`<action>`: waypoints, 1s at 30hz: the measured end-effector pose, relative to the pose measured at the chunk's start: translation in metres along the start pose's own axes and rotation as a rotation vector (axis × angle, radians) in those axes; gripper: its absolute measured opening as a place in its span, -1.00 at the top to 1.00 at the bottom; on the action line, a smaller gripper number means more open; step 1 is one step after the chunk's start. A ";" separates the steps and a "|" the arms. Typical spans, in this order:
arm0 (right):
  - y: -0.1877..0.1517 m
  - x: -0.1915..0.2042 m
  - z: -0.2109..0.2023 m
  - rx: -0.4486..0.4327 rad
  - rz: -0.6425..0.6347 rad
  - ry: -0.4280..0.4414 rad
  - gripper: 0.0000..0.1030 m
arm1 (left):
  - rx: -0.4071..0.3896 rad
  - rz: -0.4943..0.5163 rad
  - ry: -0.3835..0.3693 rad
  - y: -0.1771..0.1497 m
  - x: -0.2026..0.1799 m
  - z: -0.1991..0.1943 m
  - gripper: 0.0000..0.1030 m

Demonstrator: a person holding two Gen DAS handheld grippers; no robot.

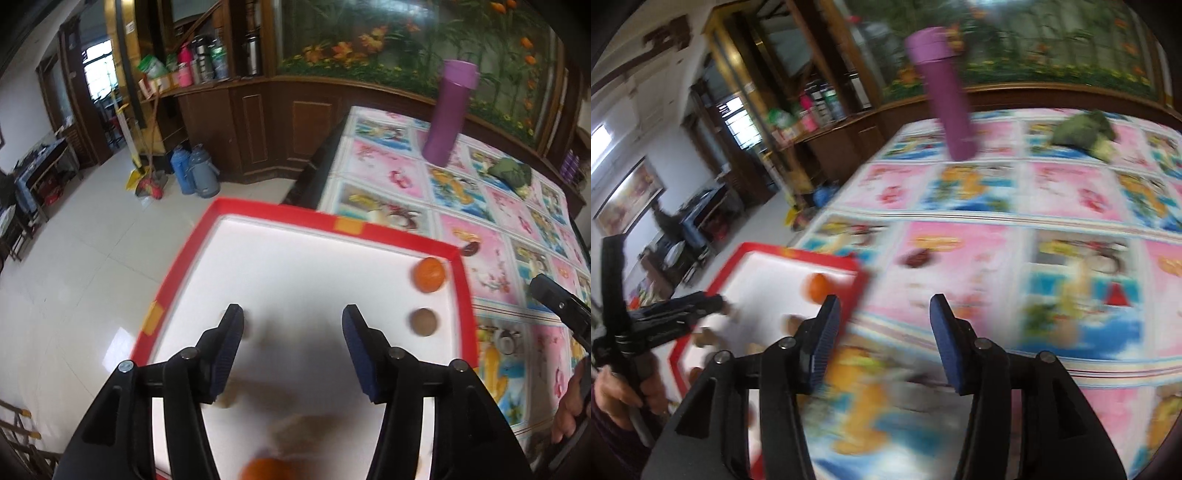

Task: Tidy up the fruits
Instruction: 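Open both tools to drop the nut and cube into the tray, then grasp a beige cube with the right tool while the left tool grasps a dark red date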

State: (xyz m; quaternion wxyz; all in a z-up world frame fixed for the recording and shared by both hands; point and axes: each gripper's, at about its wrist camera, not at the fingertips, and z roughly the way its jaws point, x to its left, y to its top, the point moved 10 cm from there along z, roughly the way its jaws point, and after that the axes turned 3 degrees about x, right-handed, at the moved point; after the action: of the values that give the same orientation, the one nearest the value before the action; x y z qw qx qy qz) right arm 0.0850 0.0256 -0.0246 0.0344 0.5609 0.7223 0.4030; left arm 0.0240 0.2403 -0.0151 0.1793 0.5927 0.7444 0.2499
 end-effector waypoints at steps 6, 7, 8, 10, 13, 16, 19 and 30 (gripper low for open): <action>-0.009 -0.074 -0.024 0.002 0.049 -0.092 -0.02 | -0.022 0.128 -0.051 0.017 -0.063 -0.002 -0.08; -0.010 -0.081 -0.025 0.006 0.040 -0.103 -0.02 | -0.032 0.158 -0.068 0.022 -0.077 -0.002 -0.08; -0.010 -0.087 -0.025 0.009 0.034 -0.118 -0.02 | -0.041 0.183 -0.079 0.025 -0.087 -0.001 -0.08; -0.013 -0.096 -0.023 0.022 0.036 -0.118 -0.02 | -0.058 0.238 -0.100 0.032 -0.111 0.001 -0.08; -0.015 -0.099 -0.019 0.039 0.021 -0.129 -0.01 | -0.062 0.301 -0.141 0.038 -0.144 0.009 -0.08; -0.017 -0.090 -0.013 0.047 -0.022 -0.129 0.01 | -0.046 0.342 -0.142 0.040 -0.160 0.020 -0.08; -0.019 -0.090 -0.005 0.061 -0.048 -0.179 0.11 | -0.022 0.356 -0.155 0.040 -0.168 0.030 -0.08; -0.022 -0.103 -0.001 0.097 -0.024 -0.254 0.50 | 0.041 0.411 -0.168 0.044 -0.205 0.059 -0.07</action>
State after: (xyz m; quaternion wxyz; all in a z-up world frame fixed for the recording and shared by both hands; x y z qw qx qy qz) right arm 0.1048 -0.0624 -0.0788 0.1033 0.5998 0.7374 0.2930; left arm 0.1398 0.0580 -0.0429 0.1740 0.7542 0.5952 0.2159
